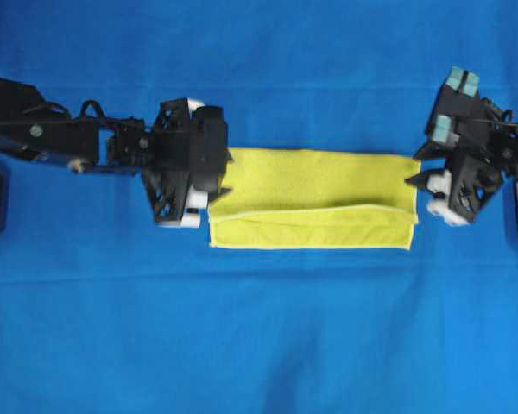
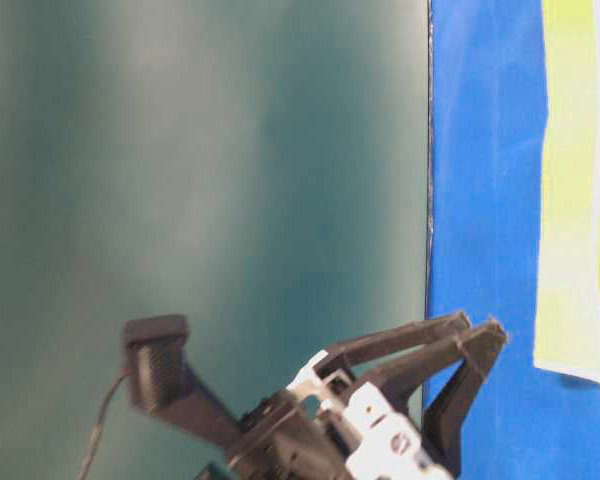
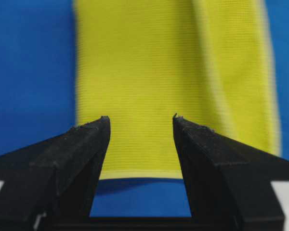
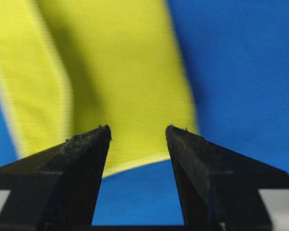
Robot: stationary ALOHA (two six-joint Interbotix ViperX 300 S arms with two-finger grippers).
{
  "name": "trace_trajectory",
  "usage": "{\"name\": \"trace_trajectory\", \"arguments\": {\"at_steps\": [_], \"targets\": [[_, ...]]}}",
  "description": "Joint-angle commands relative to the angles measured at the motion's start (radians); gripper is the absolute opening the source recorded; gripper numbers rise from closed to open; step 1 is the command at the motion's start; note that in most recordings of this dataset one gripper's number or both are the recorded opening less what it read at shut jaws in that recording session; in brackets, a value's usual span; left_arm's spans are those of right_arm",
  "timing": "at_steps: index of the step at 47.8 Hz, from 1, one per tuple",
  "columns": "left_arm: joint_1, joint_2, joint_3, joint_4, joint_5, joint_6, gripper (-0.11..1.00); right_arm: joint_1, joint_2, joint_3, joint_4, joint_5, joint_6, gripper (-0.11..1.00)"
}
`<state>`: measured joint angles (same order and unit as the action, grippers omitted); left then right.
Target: Fold the yellow towel.
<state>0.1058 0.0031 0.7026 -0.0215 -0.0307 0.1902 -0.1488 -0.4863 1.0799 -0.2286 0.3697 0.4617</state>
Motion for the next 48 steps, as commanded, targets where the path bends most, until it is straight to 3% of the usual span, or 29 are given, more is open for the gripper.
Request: {"name": "trace_trajectory", "arguments": {"at_steps": [1, 19, 42, 48], "targets": [[0.017, 0.015, -0.028, -0.002, -0.026, 0.000, 0.53, -0.035, 0.043, -0.008, -0.023, -0.018, -0.002, 0.56], [0.101, 0.173, -0.040, -0.002, -0.101, 0.009, 0.53, -0.161, 0.255, -0.002, -0.061, -0.186, -0.003, 0.55], [0.114, 0.202, -0.035, -0.002, -0.091, 0.002, 0.52, -0.163, 0.288, 0.002, -0.057, -0.187, 0.000, 0.55], [0.103, 0.204, -0.043, -0.002, -0.052, 0.008, 0.46, -0.149, 0.287, 0.003, -0.055, -0.187, 0.000, 0.47]]}}
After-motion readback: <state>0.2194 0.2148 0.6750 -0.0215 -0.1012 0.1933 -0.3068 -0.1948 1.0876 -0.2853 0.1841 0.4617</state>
